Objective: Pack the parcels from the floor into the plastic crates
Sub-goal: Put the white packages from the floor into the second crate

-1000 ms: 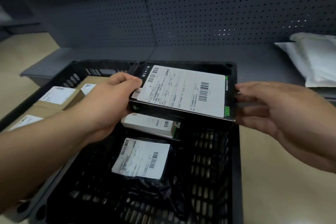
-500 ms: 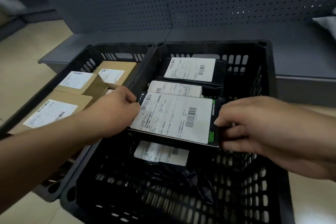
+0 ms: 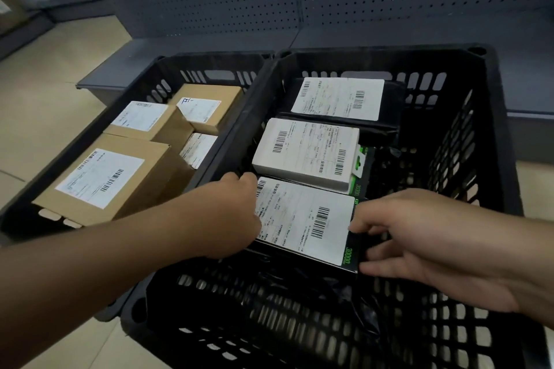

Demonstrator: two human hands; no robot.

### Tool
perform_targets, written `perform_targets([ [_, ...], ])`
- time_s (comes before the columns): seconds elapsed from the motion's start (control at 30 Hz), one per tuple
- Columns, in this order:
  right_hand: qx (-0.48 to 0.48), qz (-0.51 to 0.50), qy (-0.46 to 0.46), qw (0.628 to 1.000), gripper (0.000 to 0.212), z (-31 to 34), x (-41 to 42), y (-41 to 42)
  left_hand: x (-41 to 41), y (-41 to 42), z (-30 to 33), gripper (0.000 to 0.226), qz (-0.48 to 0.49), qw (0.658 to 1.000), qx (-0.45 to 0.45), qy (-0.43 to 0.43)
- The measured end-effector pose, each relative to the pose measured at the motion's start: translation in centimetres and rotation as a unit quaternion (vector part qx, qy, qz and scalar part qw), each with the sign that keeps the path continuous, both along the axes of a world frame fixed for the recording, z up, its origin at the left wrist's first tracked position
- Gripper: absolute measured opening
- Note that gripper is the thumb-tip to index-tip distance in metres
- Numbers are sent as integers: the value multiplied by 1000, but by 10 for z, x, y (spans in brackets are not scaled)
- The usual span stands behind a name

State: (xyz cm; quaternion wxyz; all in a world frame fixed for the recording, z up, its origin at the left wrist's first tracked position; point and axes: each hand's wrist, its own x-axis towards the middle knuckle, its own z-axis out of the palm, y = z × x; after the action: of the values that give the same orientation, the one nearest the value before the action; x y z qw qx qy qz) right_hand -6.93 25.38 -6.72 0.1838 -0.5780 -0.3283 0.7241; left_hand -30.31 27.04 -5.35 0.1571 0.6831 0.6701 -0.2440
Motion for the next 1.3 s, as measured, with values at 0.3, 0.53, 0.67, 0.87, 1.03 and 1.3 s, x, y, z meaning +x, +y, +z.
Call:
perform_targets([
  [0.3, -2, 34, 7, 999, 36, -22, -9, 12, 2, -5, -25, 31, -71, 996, 21, 44],
  [0.53, -14, 2, -5, 1000, 34, -25, -17, 19, 8, 3, -31, 40, -79, 996, 3, 45],
  [0.67, -7, 24, -3, 1000, 40, -23, -15, 21, 9, 9, -30, 32, -87, 995, -1, 47],
  [0.87, 32, 70, -62, 995, 29, -16, -6, 25, 15, 29, -15, 40, -128, 987, -42, 83],
  [1.03, 136, 84, -97, 982, 26, 1, 9, 28, 34, 31, -1, 53, -144, 977, -81, 133],
  [1.3, 422, 141, -278, 851, 59, 36, 63, 35, 81, 44, 14, 50, -116, 989, 85, 46],
])
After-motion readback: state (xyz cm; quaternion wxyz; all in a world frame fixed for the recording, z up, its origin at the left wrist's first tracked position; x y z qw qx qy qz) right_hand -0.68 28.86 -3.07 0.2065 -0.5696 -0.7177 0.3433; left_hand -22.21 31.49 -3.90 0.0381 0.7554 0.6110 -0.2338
